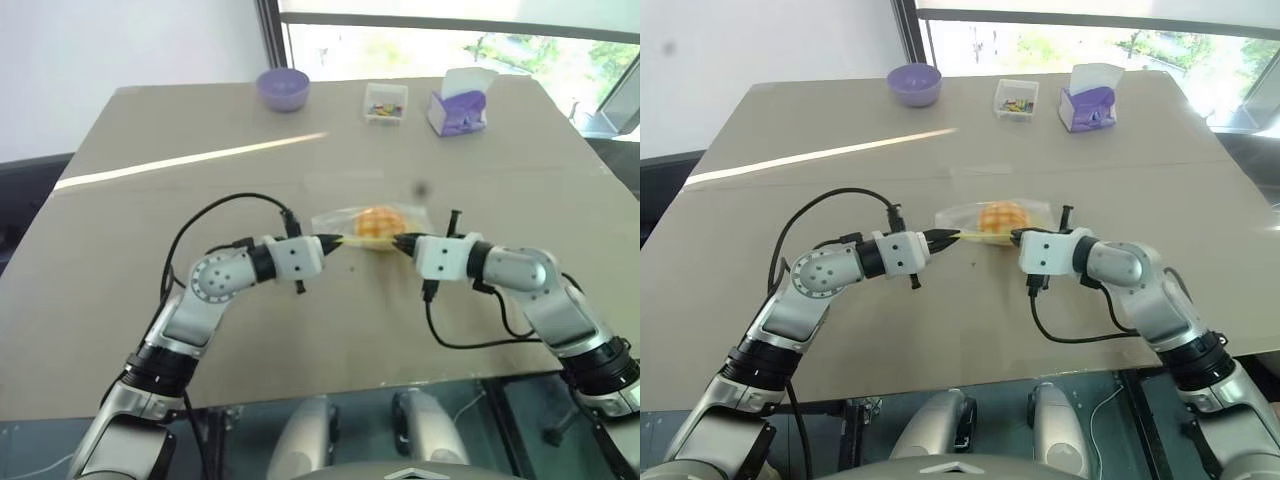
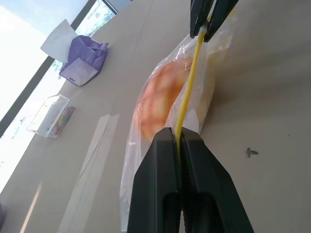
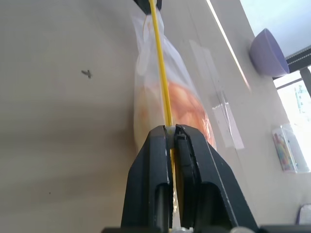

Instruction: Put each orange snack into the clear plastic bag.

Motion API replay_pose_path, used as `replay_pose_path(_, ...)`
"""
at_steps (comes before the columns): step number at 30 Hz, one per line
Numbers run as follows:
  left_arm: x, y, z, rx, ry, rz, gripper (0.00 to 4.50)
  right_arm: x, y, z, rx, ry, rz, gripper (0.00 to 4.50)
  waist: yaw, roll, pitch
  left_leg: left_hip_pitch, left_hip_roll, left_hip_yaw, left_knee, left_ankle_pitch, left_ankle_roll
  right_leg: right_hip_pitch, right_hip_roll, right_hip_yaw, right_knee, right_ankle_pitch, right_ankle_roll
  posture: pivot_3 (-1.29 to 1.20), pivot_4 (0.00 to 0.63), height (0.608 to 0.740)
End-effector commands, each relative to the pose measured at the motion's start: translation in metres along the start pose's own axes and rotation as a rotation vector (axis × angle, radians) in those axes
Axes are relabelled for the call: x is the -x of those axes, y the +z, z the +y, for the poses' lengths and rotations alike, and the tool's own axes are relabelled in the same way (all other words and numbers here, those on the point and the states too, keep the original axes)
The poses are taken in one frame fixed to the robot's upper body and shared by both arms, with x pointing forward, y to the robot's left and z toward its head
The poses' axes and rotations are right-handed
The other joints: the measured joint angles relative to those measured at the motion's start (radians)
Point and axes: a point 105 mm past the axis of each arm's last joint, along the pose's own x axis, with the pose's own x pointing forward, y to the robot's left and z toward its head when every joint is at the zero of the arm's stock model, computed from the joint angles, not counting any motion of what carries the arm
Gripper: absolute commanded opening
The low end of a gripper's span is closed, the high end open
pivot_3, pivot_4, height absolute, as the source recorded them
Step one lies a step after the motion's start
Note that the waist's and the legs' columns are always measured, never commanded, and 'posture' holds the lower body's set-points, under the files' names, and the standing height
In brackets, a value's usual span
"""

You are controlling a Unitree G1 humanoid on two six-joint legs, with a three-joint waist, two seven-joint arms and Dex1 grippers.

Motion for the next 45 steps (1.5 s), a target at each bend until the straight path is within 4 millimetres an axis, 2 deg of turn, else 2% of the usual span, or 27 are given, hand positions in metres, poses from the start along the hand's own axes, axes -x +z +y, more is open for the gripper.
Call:
replay_pose_path(1,0.015,-0.006,0.018,-0.006,0.079,0.035,0.00,0.025,-0.035,-0.022,-0.021,-0.087,0.141,0.02,0.000,0.000,0.000,0.000,0.000,0.000,0.000,0.000,0.000,0.000,0.000,0.000,0.000,0.000,0.000,0.00,0.150,0.740)
replay_pose_path(21,0.017,-0.008,0.022,-0.005,0.089,0.042,0.00,0.058,-0.072,-0.017,-0.063,-0.106,0.274,0.02,0.001,0.000,0.000,0.000,0.000,0.001,0.000,0.000,0.000,0.000,0.000,0.001,0.000,0.000,0.000,0.00,0.150,0.740)
replay_pose_path(33,0.015,-0.006,0.023,-0.008,0.096,0.035,0.00,0.055,-0.077,-0.011,-0.113,-0.080,0.261,0.02,0.001,0.000,0.000,0.000,0.000,0.001,0.000,0.000,0.000,0.000,0.000,0.001,0.000,0.000,0.000,0.00,0.150,0.740)
replay_pose_path(36,0.015,-0.004,0.024,-0.006,0.098,0.030,0.00,0.052,-0.074,-0.011,-0.124,-0.088,0.241,1.03,0.001,0.000,0.000,0.000,0.000,0.001,0.000,0.000,0.000,0.000,0.000,0.001,0.000,0.000,0.000,0.00,0.150,0.740)
replay_pose_path(38,0.015,-0.004,0.024,-0.006,0.100,0.029,0.00,0.051,-0.073,-0.011,-0.138,-0.099,0.231,1.87,0.001,0.000,0.000,0.000,0.000,0.001,0.000,0.000,0.000,0.000,0.000,0.001,0.000,0.000,0.000,0.00,0.150,0.740)
replay_pose_path(45,0.015,-0.004,0.024,-0.001,0.107,0.029,0.00,0.052,-0.051,0.008,-0.280,-0.023,0.128,1.87,0.001,0.000,0.000,0.000,0.001,0.000,0.000,0.000,0.001,0.000,0.000,0.001,0.000,0.000,0.000,0.00,0.150,0.740)
